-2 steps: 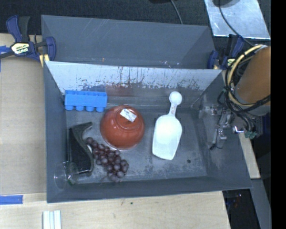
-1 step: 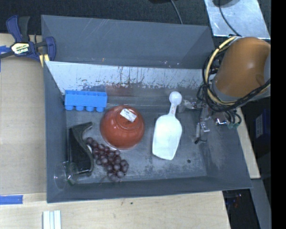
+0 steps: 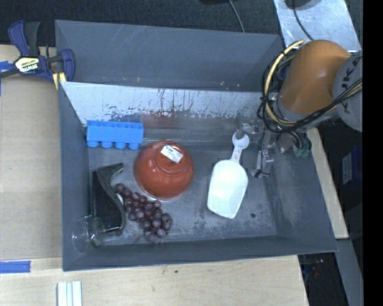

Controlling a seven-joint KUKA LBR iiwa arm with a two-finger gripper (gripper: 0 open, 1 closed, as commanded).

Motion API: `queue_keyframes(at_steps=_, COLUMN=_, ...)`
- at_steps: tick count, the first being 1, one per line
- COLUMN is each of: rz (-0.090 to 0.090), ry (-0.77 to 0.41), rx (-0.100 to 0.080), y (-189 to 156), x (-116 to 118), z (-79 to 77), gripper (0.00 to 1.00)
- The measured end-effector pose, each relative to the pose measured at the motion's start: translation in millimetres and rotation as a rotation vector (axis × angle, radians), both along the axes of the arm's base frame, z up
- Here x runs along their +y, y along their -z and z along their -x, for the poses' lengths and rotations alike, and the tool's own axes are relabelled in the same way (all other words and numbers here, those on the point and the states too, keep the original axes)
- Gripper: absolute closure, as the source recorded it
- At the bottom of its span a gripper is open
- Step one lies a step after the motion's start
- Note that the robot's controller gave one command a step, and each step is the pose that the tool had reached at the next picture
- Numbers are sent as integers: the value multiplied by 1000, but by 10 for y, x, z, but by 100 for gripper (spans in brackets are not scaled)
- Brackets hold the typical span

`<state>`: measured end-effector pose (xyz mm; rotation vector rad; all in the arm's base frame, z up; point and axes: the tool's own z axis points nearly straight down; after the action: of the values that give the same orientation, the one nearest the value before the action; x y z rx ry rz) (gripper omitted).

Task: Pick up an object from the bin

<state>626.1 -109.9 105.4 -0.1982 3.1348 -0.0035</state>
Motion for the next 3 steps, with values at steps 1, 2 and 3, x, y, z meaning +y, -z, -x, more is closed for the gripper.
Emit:
queue_keyframes(at_steps=1, rz=0, ry=-9, rx=-21, y=-2, x=613, z=382, gripper=0)
queue_keyframes(at_steps=2, rz=2, ry=0, rx=-24, y=92, x=592, z=298, gripper=0)
queue_keyframes(at_steps=3, rz=7, ry=-247, rx=-32, y=-1005, x=490, z=239, gripper=0)
